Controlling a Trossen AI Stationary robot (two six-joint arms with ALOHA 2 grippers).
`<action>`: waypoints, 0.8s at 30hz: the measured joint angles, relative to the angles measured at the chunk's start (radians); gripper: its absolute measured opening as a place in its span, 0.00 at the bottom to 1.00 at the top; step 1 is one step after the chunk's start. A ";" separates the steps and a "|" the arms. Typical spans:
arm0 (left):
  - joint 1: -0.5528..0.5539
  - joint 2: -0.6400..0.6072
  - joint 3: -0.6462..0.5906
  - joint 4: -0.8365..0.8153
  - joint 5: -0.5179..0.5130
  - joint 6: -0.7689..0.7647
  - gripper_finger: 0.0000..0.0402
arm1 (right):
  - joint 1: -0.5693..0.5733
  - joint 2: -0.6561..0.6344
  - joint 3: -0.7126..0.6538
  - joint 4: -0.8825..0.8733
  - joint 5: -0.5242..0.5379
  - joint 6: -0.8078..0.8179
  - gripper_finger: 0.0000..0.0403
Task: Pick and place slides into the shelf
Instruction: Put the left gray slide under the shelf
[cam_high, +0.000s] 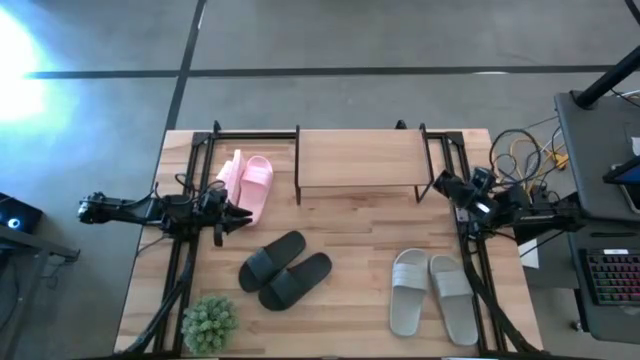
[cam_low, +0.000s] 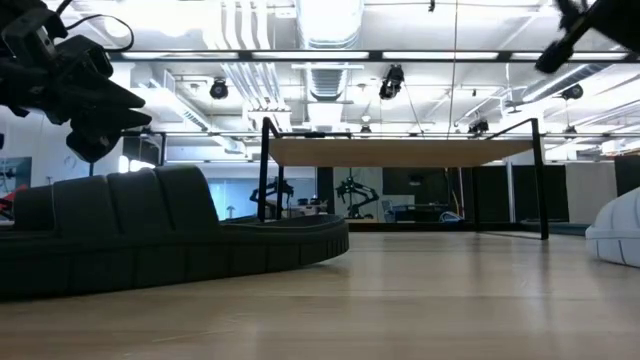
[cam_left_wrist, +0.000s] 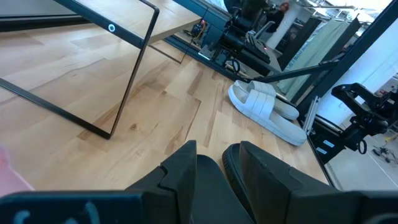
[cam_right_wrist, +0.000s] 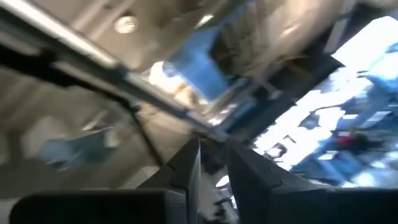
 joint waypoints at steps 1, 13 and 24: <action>0.000 0.000 0.000 0.000 0.000 0.000 0.27 | 0.000 0.005 0.000 0.038 -0.054 0.007 0.17; 0.000 0.000 0.000 0.000 0.000 0.000 0.27 | 0.000 0.297 0.242 -0.055 -0.276 -0.009 0.20; 0.000 0.000 0.000 0.000 0.000 0.000 0.27 | -0.002 0.564 0.619 -0.590 -0.143 -0.024 0.17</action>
